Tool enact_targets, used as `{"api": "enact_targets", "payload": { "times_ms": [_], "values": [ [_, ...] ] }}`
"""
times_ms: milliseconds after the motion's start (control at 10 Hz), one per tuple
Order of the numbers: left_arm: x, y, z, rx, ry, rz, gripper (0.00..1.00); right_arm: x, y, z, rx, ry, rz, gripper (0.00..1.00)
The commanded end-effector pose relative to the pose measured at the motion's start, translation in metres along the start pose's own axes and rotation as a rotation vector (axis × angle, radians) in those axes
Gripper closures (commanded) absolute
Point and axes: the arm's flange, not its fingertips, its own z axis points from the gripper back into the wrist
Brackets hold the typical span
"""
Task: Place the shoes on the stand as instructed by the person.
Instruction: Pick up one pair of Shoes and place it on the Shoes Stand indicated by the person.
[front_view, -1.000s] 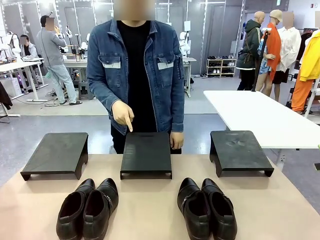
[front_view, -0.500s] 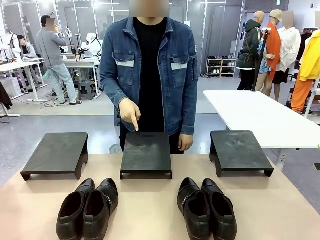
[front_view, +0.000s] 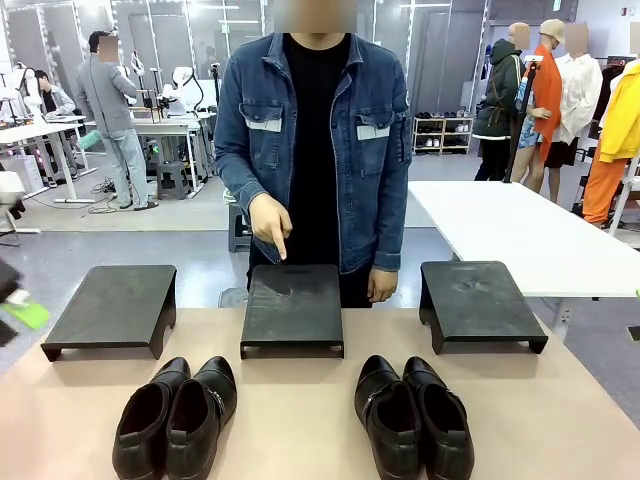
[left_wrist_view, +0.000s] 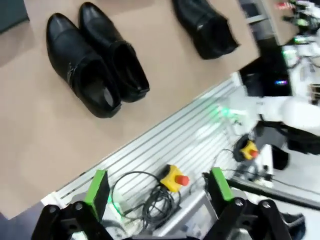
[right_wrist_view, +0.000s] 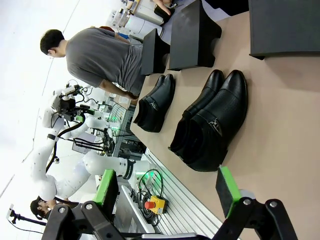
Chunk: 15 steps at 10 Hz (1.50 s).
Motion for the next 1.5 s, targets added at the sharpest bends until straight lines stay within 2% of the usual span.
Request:
{"api": "enact_targets", "payload": {
  "times_ms": [0,200,500,1400],
  "values": [
    [0.021,-0.02,-0.037,0.151,0.04,0.039,0.0,-0.001,0.001,0.001,0.012,-0.005,0.005,0.0],
    [0.04,-0.044,-0.069,0.286,0.054,0.038,0.0,-0.001,0.001,0.001,0.012,-0.005,0.005,0.0],
    [0.058,-0.062,-0.114,0.433,0.004,0.078,0.0,-0.001,0.001,0.001,0.012,-0.005,0.005,0.0],
    [0.071,-0.012,-0.215,0.483,-0.016,0.262,0.0,-0.001,0.001,0.001,0.012,-0.005,0.005,0.0]
  ]
}}
